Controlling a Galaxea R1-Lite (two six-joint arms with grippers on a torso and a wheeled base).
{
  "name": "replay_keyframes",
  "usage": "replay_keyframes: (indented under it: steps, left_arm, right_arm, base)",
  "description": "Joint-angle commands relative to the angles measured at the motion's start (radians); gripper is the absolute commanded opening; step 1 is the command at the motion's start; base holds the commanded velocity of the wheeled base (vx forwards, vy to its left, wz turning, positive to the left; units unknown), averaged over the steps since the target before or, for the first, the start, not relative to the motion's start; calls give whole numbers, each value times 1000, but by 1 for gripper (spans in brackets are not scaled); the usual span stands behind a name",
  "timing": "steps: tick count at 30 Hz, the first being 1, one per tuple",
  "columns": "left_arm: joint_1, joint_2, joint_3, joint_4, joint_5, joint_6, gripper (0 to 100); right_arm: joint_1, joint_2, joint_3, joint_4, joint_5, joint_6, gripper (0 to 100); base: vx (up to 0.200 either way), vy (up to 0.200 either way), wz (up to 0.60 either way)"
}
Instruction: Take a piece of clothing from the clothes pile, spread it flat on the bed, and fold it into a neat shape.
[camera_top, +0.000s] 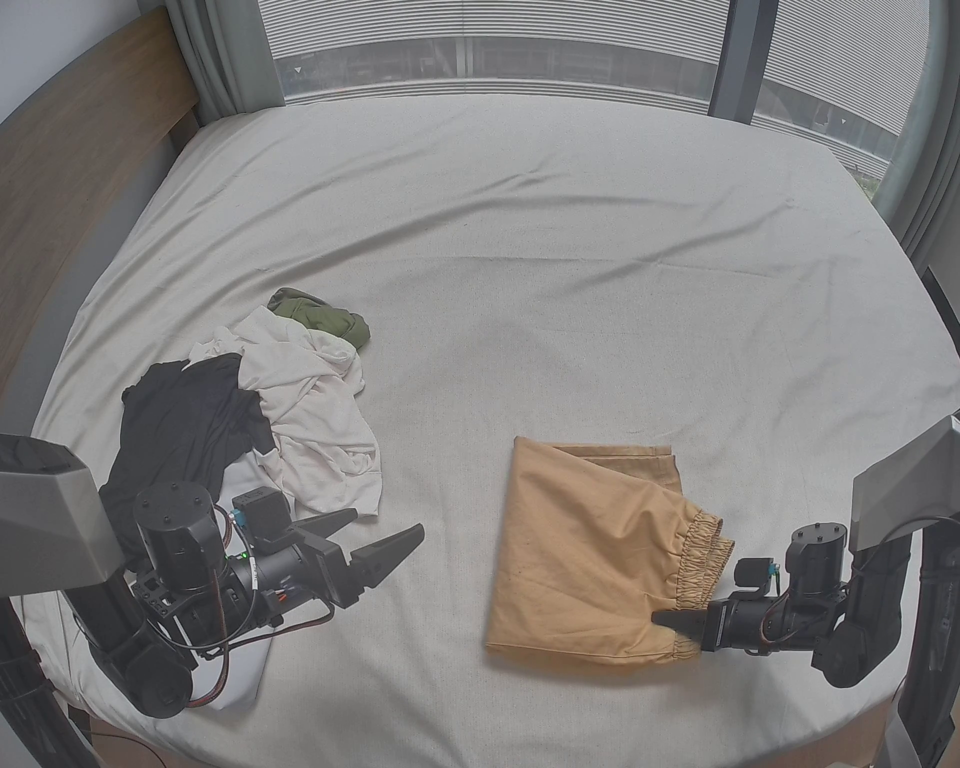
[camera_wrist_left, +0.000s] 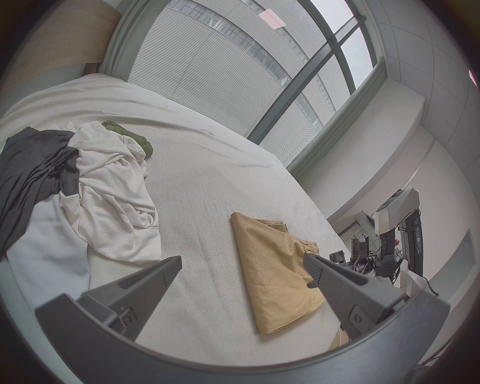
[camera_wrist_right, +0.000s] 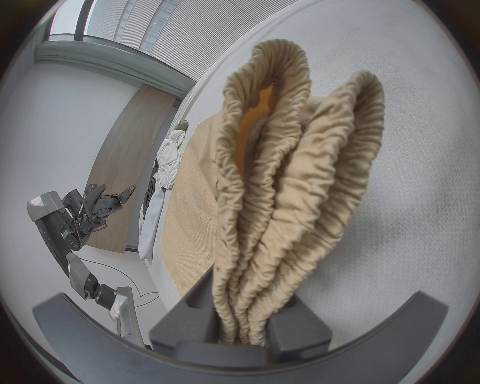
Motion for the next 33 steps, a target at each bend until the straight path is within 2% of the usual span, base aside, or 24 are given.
replay_keyframes:
  steps: [1,12,22,33]
  left_arm:
    - [0,0,0,0,0,0,100]
    - [0,-2,0,0,0,0,100]
    - [2,-17,0,0,0,-2,100]
    - [11,-57,0,0,0,-8,100]
  right_arm:
    - [8,-6,2,-2,1,0,0]
    - [16,-49,2,-3,4,4,0]
    - [23,-192,4,-2,40,38,0]
    - [62,-333,5,0,37,76,0]
  base:
    - [0,0,0]
    - [0,0,0]
    - [0,0,0]
    - [0,0,0]
